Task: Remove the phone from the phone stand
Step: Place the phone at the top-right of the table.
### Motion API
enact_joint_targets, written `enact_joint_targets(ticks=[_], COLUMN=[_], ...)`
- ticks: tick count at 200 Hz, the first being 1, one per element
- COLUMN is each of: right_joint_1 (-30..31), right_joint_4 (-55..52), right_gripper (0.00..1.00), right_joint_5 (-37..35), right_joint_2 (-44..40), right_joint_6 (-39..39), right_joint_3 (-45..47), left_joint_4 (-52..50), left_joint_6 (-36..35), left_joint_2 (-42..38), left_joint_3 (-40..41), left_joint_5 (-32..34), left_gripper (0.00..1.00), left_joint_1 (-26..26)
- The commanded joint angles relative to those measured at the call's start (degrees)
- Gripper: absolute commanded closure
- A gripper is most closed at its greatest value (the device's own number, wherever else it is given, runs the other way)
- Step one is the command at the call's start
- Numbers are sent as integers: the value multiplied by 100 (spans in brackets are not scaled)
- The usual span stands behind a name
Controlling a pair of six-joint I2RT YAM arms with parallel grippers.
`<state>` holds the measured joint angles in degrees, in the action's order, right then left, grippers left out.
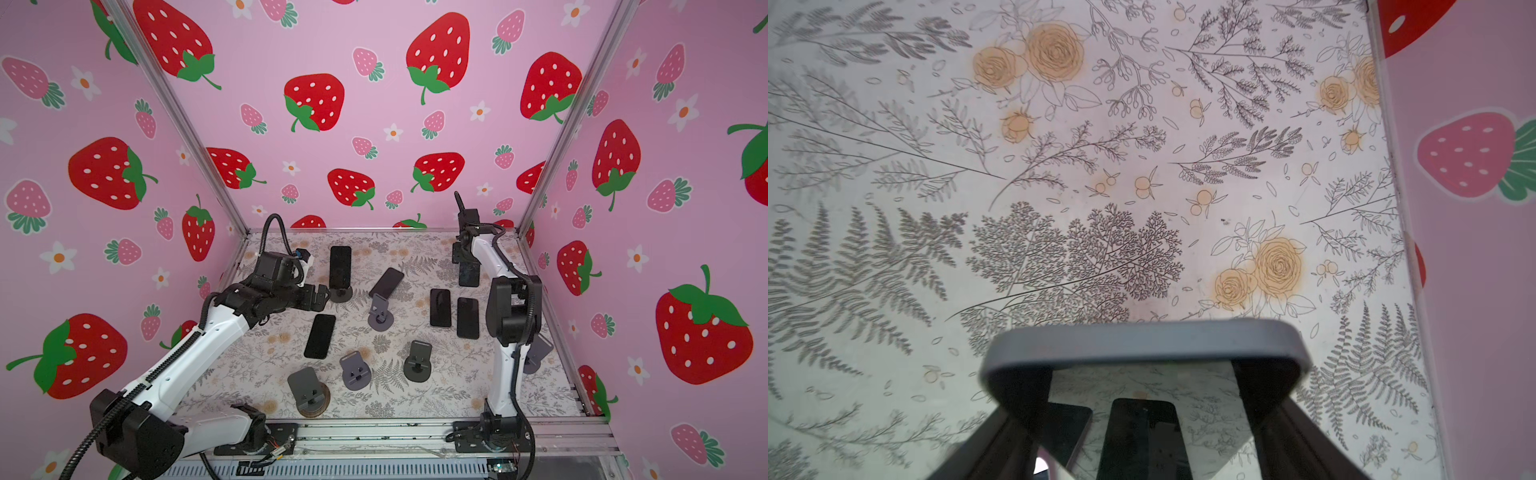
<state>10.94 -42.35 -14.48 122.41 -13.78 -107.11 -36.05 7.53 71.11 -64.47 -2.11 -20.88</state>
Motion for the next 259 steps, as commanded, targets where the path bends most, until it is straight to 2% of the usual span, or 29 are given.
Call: enact_joint_targets(ticks=[1,22,49,76,130,167,220,259], right_joint_1=[64,-1,-181,-282,-295,-300,-293,-289], right_joint_4=[-259,-461,-376,-377,-491,-547,-507,-438], right_gripper=[26,27,27,27,27,26,25,22], right_joint_5=[69,54,742,1126,950,824,806,859], right_joint_2=[312,612,717,925,1274,1421,1409,1293], right_joint_6=[452,626,609,640,587,552,552,539], right_joint_3=[-532,-718,-654,-710,-741,-750,-609,-605], left_joint_4=[-99,-50,-115,-60,-137,-136,-58,-51], left_joint_6=[-79,-59,-53,6,177,205,248,543], left_joint_2=[-234,-325,-443,-571,-374,-229,-129,81], left_joint_3=[-11,58,134,276,137,23,-119,-290], left_joint_5=[89,51,83,147,367,239,211,322], left_gripper=[1,1,1,1,1,1,1,1], left_joint_1=[22,22,20,22,24,26,30,34])
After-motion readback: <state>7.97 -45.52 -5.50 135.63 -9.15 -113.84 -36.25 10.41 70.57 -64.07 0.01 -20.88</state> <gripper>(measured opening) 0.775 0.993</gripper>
